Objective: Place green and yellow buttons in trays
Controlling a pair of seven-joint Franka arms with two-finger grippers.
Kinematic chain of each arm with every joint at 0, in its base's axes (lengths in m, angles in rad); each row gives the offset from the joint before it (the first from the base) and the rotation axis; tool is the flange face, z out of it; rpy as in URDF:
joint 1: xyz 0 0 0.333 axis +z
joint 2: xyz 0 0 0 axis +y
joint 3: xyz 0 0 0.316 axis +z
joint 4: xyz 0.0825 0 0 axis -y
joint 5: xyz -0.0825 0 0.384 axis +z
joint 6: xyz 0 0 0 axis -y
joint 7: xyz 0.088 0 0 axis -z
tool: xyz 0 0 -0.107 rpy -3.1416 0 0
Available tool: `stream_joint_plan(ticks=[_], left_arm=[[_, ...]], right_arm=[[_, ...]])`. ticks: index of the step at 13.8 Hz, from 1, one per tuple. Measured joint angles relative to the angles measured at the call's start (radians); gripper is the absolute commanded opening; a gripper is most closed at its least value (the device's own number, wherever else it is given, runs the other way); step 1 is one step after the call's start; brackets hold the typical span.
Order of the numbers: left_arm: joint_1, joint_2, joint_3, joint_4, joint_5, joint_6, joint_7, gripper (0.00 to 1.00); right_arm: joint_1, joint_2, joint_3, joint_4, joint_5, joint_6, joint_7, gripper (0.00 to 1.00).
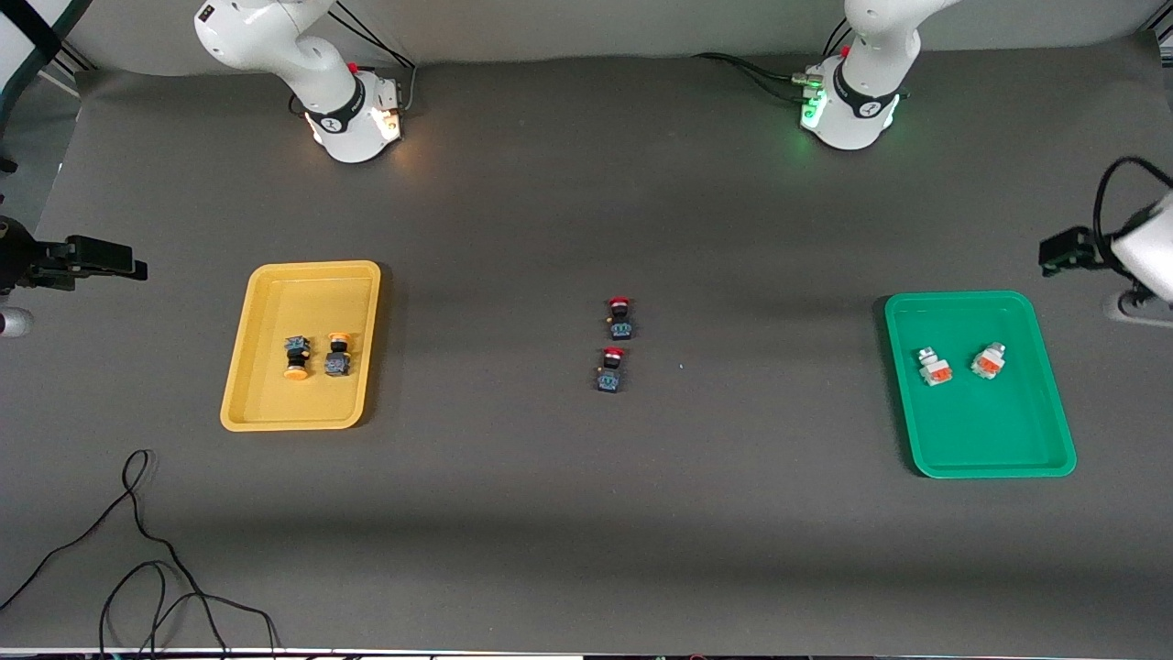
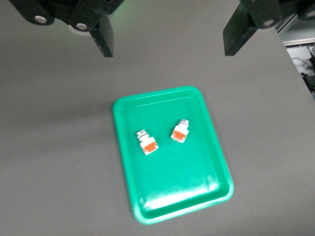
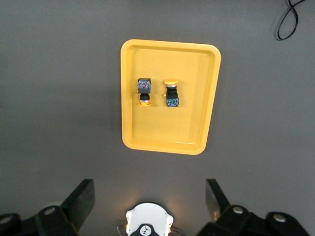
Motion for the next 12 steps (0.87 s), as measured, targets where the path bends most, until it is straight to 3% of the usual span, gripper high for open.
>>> stream_joint_plan(ticks=[3, 4, 6, 8, 12], left_arm=[[-0.017, -0.04, -0.015, 0.0, -0.021, -0.004, 0.001, 0.99], [-0.06, -0.04, 0.013, -0.001, -0.023, -0.003, 0.0, 0.99], [-0.269, -0.041, 0.206, 0.002, -0.028, 0.002, 0.0, 0.99], [-0.446, -0.041, 0.39, 0.01, -0.06, 0.006, 0.0, 0.99], [-0.568, -0.041, 0.505, 0.013, -0.075, 0.019, -0.035, 0.99]], right_arm=[[-0.017, -0.002, 0.008, 0.0, 0.0, -0.005, 0.0, 1.0], [-0.038, -0.007, 0.032, 0.001, -0.001, -0.006, 0.0, 1.0], [-0.123, -0.028, 0.127, 0.004, -0.023, -0.006, 0.0, 1.0], [-0.228, -0.071, 0.275, 0.007, -0.081, -0.006, 0.036, 1.0], [-0.456, -0.194, 0.679, 0.014, -0.228, -0.006, 0.205, 1.0]])
